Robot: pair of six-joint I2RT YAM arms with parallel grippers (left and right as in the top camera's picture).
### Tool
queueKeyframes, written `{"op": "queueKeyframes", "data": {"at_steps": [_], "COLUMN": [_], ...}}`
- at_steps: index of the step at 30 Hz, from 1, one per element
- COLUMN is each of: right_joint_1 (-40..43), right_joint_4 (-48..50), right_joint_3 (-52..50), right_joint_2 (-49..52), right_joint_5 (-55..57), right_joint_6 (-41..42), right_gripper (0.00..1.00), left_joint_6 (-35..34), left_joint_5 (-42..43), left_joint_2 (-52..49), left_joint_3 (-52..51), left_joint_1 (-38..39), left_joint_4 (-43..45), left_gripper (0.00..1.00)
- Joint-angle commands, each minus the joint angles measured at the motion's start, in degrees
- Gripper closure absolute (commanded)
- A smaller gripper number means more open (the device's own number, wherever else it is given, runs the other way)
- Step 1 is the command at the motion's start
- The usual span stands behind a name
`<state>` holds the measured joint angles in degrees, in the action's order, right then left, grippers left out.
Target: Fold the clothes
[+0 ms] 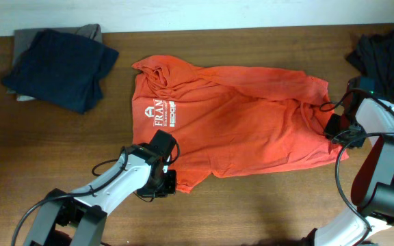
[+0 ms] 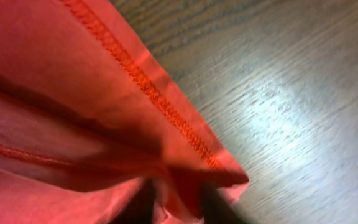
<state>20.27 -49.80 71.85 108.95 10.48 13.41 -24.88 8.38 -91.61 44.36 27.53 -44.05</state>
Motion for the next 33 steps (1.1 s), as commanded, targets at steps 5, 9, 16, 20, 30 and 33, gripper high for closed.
{"op": "queueKeyframes", "data": {"at_steps": [5,9,16,20,30,33], "right_joint_1": [0.11,0.2,3.87,7.15,9.14,9.62], "right_joint_4": [-0.68,-2.62,-8.44,-10.01,-12.81,-15.5], "right_joint_3": [-0.15,0.74,5.35,6.93,6.93,6.93], "right_joint_2": [0.26,-0.42,-2.58,-2.62,-2.62,-2.62], "right_joint_5": [0.48,3.89,5.77,3.39,1.81,3.1], "right_joint_6": [0.44,5.2,9.9,10.05,13.68,16.33], "right_gripper": [0.96,0.96,0.96,0.96,0.96,0.96], "left_joint_6": [0.85,1.75,0.04,0.04,-0.42,-0.39], "left_joint_5": [0.63,-1.81,-8.28,-9.92,-9.88,-9.9], "left_joint_2": [-2.49,-0.98,5.46,8.31,9.6,9.6], "left_joint_3": [-0.26,4.48,15.17,18.91,19.61,19.61], "left_joint_1": [0.22,0.22,0.17,0.15,0.17,0.17], "left_joint_4": [-2.49,-10.32,-26.21,-30.71,-37.38,-37.64], "left_gripper": [0.99,0.99,0.99,0.99,0.99,0.99]}}
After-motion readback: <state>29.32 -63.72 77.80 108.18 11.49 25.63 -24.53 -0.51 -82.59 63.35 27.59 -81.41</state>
